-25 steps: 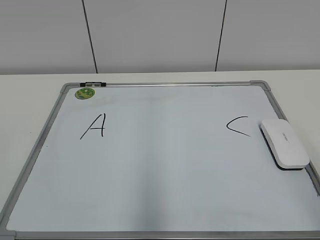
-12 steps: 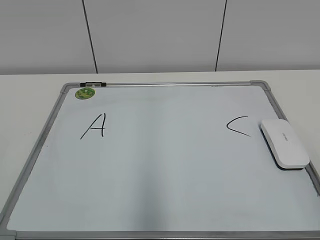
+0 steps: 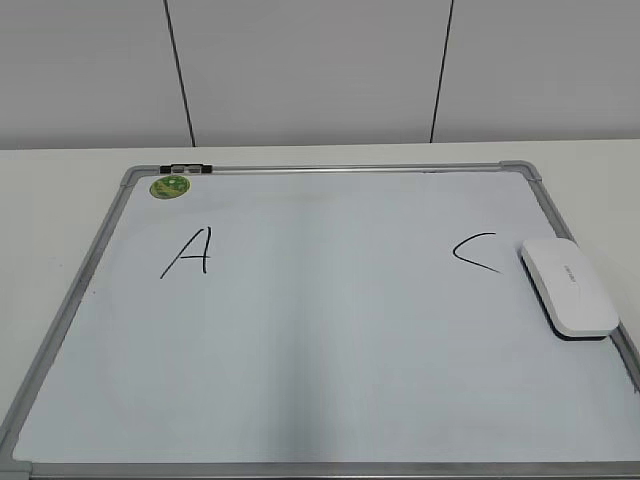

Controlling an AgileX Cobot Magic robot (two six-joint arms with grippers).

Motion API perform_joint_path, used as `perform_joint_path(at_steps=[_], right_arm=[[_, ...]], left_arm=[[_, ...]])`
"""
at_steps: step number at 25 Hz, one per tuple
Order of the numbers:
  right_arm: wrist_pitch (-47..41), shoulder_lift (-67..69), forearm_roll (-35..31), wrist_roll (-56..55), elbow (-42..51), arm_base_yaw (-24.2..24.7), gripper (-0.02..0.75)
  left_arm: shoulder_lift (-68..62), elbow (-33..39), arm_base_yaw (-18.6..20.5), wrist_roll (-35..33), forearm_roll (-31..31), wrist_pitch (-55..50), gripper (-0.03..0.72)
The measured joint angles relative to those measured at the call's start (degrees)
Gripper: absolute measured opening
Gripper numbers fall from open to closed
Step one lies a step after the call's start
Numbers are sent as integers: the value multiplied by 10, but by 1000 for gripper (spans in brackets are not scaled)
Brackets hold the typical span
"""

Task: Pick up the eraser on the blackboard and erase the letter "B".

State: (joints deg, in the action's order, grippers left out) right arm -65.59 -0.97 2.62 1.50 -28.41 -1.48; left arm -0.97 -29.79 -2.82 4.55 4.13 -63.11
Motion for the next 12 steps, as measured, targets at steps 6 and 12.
perform_joint_path(at_steps=[6,12], right_arm=[[0,0,0,0,0,0,554],[0,0,0,0,0,0,554]], left_arm=[[0,0,0,0,0,0,437],[0,0,0,0,0,0,437]])
